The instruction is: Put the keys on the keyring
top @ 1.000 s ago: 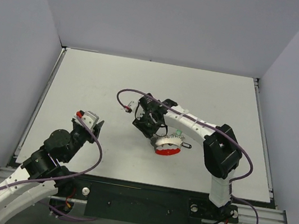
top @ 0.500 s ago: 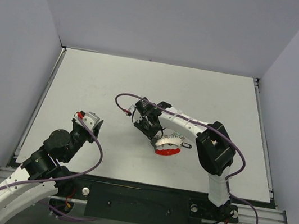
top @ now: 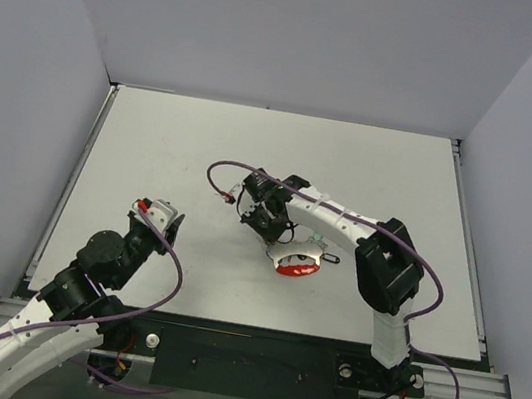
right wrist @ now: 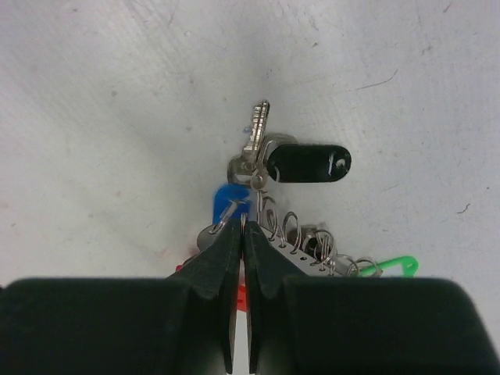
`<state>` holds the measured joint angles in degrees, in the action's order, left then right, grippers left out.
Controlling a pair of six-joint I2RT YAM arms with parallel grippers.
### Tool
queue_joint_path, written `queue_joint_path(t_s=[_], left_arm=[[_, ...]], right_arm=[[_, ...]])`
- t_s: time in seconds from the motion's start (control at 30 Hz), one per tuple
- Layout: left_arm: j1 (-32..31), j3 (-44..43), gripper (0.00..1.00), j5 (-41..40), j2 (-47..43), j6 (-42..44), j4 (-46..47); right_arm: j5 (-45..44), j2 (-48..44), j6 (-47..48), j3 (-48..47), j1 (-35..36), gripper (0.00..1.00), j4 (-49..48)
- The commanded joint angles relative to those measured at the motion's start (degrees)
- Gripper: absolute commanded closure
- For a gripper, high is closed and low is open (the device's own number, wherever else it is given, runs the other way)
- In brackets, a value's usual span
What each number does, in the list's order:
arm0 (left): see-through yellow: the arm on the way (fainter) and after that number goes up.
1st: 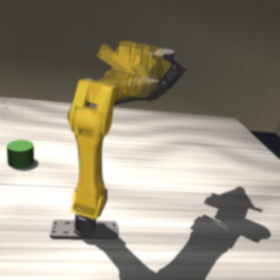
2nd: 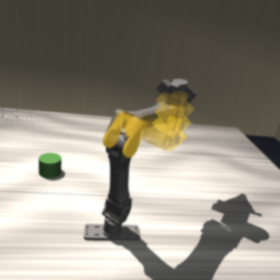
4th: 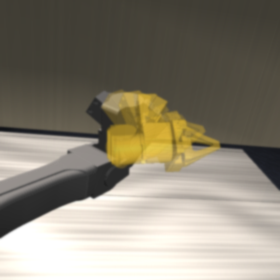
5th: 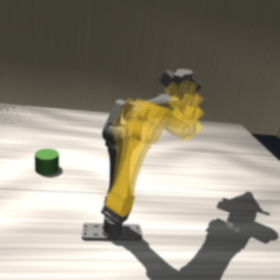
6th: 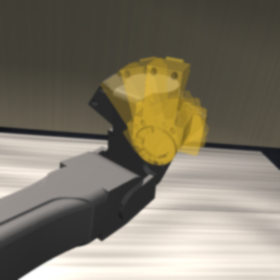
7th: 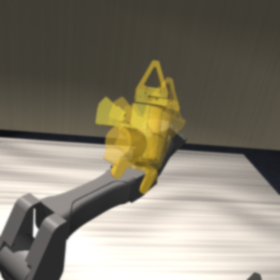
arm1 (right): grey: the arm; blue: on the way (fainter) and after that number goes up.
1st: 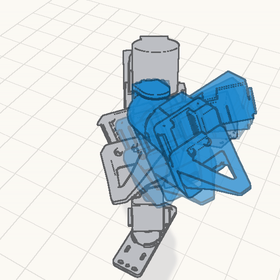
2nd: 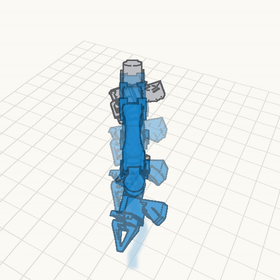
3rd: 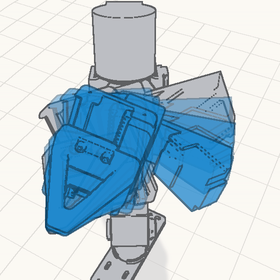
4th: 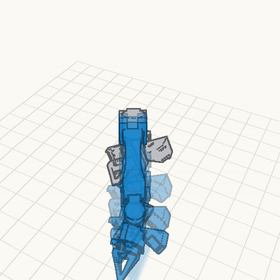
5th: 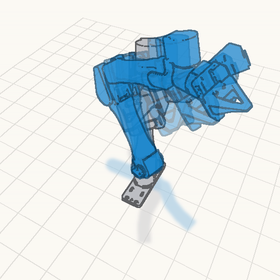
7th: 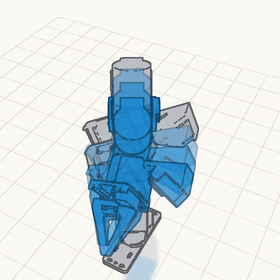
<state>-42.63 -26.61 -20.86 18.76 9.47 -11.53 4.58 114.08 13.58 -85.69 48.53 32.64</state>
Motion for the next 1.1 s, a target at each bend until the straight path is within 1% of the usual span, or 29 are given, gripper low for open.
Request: queue_joint_path(t_s=[0.0,0.13,0.2,0.23,0.27,0.3,0.33,0.37,0.4,0.5,0.53,0.57,0.67,0.73,0.83,0.87,0.97,1.07], left_arm=[[0.44,-0.28,0.48,1.61,-0.48,0.19,2.48],[0.62,0.15,0.48,4.85,-1.71,-0.33,3.53],[0.62,0.33,0.48,6.70,-2.76,-1.82,4.49],[0.62,0.59,0.48,7.50,-3.46,-2.61,5.98],[0.71,0.86,0.47,10.03,-3.65,-3.66,7.04],[0.80,1.47,0.47,11.36,-4.08,-4.28,8.96],[0.80,1.74,0.47,14.33,-3.91,-5.59,10.11],[0.80,2.26,0.47,16.01,-3.65,-6.22,13.26],[0.88,2.44,0.47,18.90,-3.30,-7.18,14.33],[0.88,2.79,0.48,23.84,-0.67,-8.68,18.72],[0.88,2.88,0.50,26.03,0.04,-9.12,19.52],[0.88,2.79,0.50,27.35,1.35,-9.12,20.92],[0.80,2.70,0.50,29.56,3.91,-11.40,23.47],[0.80,3.14,0.50,31.93,5.93,-12.37,26.37],[0.88,4.54,0.50,35.87,9.62,-15.70,32.94],[0.80,5.16,0.50,36.67,11.45,-16.59,36.11],[0.80,5.43,0.51,39.92,15.59,-19.75,40.52],[0.36,5.43,0.52,40.99,20.68,-21.69,46.14]], right_arm=[[10.67,-9.31,2.93,-5.44,-3.35,1.00,6.99],[22.28,-14.14,7.50,-7.47,-7.48,1.00,11.56],[27.12,-16.25,13.63,-8.96,-9.15,1.00,15.59],[28.37,-17.22,15.14,-9.40,-9.77,1.00,17.61],[30.90,-18.36,19.77,-10.45,-10.38,1.00,21.20],[31.89,-18.80,21.99,-10.98,-10.48,1.00,22.89],[33.37,-19.50,25.93,-11.86,-10.82,1.00,25.77],[34.87,-19.86,28.32,-12.30,-11.00,1.00,27.80],[35.93,-20.47,33.04,-13.09,-11.35,1.00,31.22],[39.09,-21.44,41.32,-14.41,-11.79,1.00,36.69],[39.54,-21.79,45.78,-15.11,-11.80,1.00,39.75],[40.06,-21.88,47.40,-15.38,-11.80,1.00,41.00],[40.77,-22.50,58.35,-16.96,-11.88,1.00,48.62],[40.77,-22.94,63.29,-17.67,-11.88,1.00,52.07],[41.30,-23.38,67.09,-18.11,-11.88,1.00,54.63],[41.47,-23.64,67.19,-18.02,-11.88,1.00,55.24],[42.27,-23.90,67.36,-17.76,-11.88,1.00,55.60],[43.32,-24.08,67.19,-17.49,-11.88,1.00,55.51]])
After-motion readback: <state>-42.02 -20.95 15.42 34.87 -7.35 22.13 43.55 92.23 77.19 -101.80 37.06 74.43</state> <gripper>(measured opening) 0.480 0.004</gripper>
